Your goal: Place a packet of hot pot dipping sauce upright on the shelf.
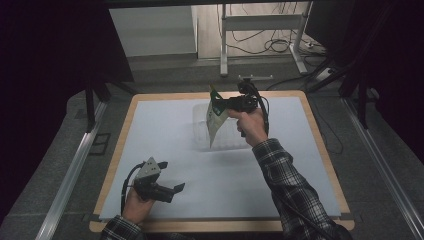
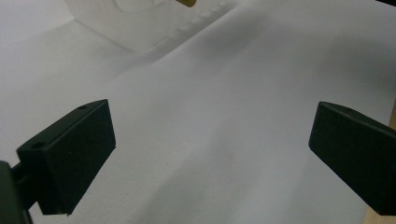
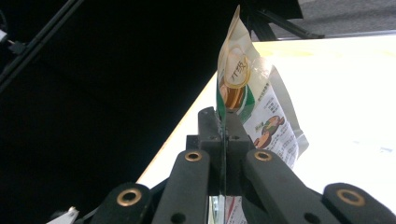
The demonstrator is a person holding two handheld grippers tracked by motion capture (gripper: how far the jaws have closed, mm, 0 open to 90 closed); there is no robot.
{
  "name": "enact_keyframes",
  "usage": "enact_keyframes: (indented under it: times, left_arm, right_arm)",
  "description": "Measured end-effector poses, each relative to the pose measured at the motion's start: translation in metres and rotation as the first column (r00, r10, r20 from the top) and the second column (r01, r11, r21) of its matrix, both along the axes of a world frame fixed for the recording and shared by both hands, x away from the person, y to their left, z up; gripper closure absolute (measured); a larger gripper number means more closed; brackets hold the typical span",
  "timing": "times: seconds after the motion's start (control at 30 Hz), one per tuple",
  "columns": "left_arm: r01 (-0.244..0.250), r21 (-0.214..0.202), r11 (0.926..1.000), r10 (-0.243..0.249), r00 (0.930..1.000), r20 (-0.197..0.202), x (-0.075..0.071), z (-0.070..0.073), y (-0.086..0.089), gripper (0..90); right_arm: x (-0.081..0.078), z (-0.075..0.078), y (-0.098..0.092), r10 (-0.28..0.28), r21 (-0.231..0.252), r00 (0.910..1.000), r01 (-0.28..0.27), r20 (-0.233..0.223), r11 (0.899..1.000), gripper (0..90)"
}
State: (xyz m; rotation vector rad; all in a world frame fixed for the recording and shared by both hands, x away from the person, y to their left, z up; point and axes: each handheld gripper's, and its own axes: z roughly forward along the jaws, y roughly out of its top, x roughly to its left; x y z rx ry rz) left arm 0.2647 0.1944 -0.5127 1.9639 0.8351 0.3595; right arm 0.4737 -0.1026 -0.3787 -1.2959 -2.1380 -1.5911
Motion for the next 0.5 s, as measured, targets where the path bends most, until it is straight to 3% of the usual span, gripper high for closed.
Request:
enact_keyframes:
  times: [0.5]
  left_arm:
    - [0.004,0.006,1.0,-0.004,1.0,0.001,0.0,0.0,-0.001,0.3]
  right_arm:
    - [0.026,-0.005,0.01,-0.059,-0.004,0.9982,0.059,0.011,0.998,89.3]
